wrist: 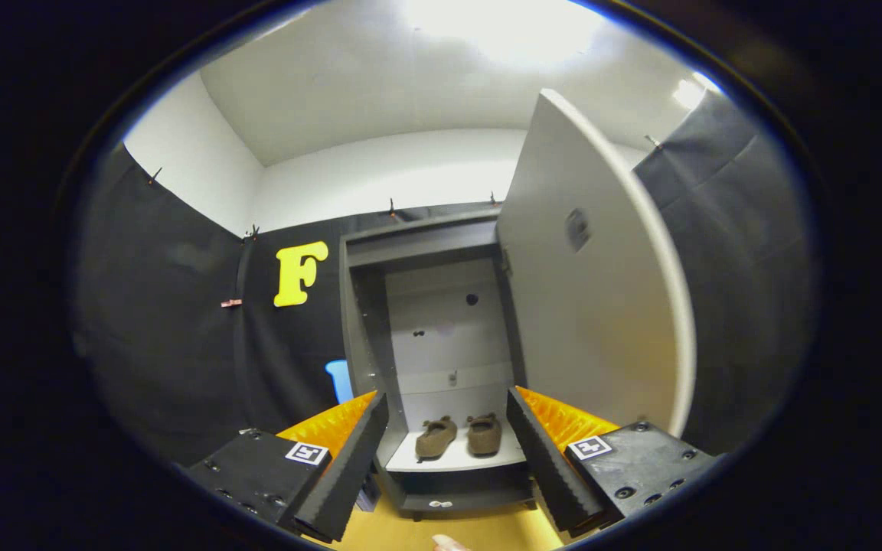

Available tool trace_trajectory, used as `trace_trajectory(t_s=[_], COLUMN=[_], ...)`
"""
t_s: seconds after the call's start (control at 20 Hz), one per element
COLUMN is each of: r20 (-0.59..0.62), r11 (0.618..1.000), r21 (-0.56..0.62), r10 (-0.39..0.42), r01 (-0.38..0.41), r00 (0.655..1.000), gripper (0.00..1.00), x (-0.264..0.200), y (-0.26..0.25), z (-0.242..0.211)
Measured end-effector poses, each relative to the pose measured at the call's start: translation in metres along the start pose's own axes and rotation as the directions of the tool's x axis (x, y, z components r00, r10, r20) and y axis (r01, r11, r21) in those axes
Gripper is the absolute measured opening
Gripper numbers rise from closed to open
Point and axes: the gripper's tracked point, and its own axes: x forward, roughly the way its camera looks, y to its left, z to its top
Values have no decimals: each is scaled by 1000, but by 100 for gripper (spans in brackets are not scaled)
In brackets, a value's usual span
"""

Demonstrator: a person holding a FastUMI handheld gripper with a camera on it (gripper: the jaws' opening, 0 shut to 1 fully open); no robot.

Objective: Open the shoe cabinet door, grab the shoes and put them into the shoe cabinet, then close the shoe cabinet door.

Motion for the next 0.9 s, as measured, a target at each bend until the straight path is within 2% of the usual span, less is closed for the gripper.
trace_trajectory(t_s=[0.15, 0.3, 0.5, 0.7, 0.9], r20=[21, 31, 14, -44, -116], r11=[992, 968, 936, 931, 947], r21=[-90, -167, -201, -193, -186], r10=[-86, -187, -292, -325, -286], r01=[87, 189, 289, 311, 262], r00=[996, 982, 956, 945, 951], gripper=[98, 98, 98, 98, 98], x=[-33, -53, -53, -45, -22], y=[-47, -92, -149, -191, -204], z=[14, 21, 16, 0, -25])
